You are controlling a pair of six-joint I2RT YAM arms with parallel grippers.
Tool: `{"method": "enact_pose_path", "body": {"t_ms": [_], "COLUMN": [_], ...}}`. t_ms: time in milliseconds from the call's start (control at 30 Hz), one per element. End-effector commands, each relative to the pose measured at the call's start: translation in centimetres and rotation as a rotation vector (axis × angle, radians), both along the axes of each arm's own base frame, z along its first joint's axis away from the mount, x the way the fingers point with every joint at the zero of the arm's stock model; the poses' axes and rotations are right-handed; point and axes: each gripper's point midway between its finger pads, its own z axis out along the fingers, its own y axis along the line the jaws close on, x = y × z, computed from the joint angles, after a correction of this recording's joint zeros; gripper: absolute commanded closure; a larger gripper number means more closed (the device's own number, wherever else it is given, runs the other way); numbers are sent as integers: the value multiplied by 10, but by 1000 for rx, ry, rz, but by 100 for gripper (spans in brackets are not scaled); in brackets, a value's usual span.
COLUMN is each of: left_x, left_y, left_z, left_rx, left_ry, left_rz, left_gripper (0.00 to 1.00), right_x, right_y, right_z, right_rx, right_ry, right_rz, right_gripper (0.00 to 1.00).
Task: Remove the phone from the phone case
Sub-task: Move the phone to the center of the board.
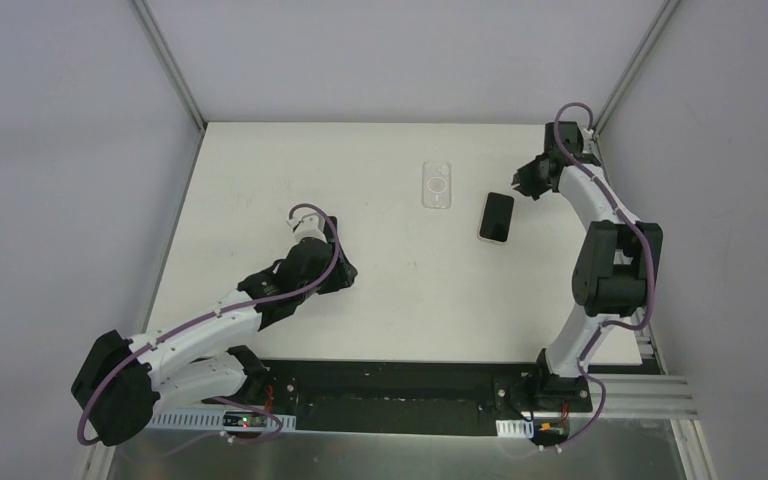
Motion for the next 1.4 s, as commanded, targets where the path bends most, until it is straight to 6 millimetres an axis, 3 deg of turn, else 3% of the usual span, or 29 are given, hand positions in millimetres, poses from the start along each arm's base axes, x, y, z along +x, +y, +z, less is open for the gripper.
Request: {"method": "enact_pose_path", "body": {"t_ms": [0,67,233,367,533,700,1033,1367], "left_x": [1,1,4,8,8,8,1,-4], "left_y": [-10,-10,-10,-13,-25,-23,-23,-23], "left_z": [6,4,5,5,0,0,11,17], "left_rx": [-39,-32,-29,-24,-36,-38,-62,-86], "left_ry": [-9,-3,-5,2,46,43,6,-15], "left_rz": [-21,-20,-9,-5,-26,-14,-21,-23], "left_gripper": [54,55,55,55,56,56,57,58], "right_x": [43,59,96,113,124,117,83,49], "right_y": [19,12,-2,-14,-13,-13,-9,0], "right_z": [4,6,14,-1,-21,-41,-91,-102], "right_rx": [260,334,501,582,661,665,661,633], "right_ry": [-118,-176,-277,-249,-187,-137,9,68], "right_rz": [-95,-144,-251,-353,-393,-421,-498,-482], "right_gripper": [92,100,100,100,100,100,100,100]}}
